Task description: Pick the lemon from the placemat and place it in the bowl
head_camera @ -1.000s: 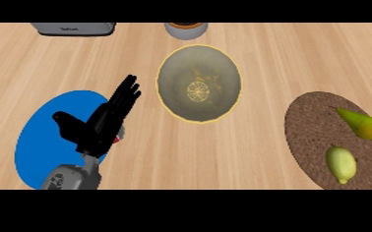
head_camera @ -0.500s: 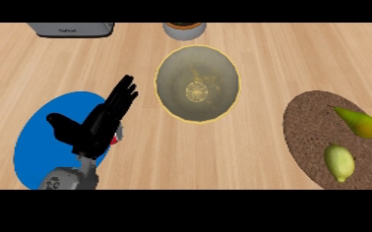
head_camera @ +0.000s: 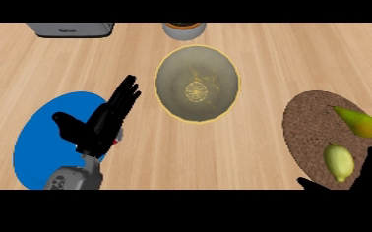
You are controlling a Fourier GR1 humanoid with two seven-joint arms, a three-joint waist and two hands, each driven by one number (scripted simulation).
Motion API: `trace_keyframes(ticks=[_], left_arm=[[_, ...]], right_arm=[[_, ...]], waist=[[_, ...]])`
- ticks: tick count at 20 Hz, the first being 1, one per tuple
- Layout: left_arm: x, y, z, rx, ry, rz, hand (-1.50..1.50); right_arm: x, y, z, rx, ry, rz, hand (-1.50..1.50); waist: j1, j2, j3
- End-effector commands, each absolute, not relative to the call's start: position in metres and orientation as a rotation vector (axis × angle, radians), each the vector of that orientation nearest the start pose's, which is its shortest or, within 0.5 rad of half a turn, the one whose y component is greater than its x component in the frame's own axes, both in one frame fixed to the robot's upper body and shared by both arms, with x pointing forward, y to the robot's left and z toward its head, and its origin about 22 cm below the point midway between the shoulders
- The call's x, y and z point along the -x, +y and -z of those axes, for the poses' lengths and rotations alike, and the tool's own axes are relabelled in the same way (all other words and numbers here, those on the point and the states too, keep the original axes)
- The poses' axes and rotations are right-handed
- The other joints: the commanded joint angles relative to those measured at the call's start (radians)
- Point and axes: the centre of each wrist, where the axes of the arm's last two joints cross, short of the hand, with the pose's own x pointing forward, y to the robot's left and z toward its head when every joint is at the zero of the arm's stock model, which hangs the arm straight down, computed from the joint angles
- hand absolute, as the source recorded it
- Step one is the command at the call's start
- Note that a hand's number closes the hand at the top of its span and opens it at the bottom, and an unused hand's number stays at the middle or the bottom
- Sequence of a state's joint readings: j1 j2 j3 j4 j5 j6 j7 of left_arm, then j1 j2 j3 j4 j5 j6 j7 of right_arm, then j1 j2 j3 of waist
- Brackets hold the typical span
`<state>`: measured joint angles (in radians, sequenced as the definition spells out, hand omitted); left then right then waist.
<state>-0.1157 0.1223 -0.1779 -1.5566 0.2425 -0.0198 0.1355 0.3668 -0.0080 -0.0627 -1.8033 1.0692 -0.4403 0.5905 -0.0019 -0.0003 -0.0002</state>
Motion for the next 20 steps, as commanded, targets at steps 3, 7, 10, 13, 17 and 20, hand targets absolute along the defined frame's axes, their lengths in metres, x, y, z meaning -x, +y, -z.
trace_keyframes(ticks=[3,7,10,13,17,20], left_arm=[[-0.256,0.2,-0.044,0.247,-1.498,0.121,0.0],[-0.268,0.196,-0.032,0.283,-1.473,0.135,0.0],[-0.264,0.203,-0.032,0.273,-1.489,0.132,0.0],[-0.269,0.206,-0.009,0.252,-1.48,0.135,0.0],[-0.27,0.197,-0.033,0.274,-1.494,0.111,0.0],[-0.258,0.199,-0.028,0.254,-1.492,0.125,0.0]], right_arm=[[-0.156,-0.275,0.01,1.294,-0.888,-0.035,-1.5],[-0.169,-0.291,0.015,1.322,-0.89,-0.034,-1.5],[-0.171,-0.285,0.036,1.323,-0.888,-0.045,-1.5],[-0.156,-0.286,0.043,1.321,-0.908,-0.026,-1.5],[-0.161,-0.306,0.059,1.327,-0.894,-0.032,-1.5],[-0.169,-0.32,0.043,1.312,-0.954,-0.003,1.5]], waist=[[0.0,-0.001,0.0],[0.0,0.0,0.0],[0.001,0.0,0.0],[-0.002,0.0,0.0],[0.0,0.0,0.0],[0.001,0.0,0.0]])
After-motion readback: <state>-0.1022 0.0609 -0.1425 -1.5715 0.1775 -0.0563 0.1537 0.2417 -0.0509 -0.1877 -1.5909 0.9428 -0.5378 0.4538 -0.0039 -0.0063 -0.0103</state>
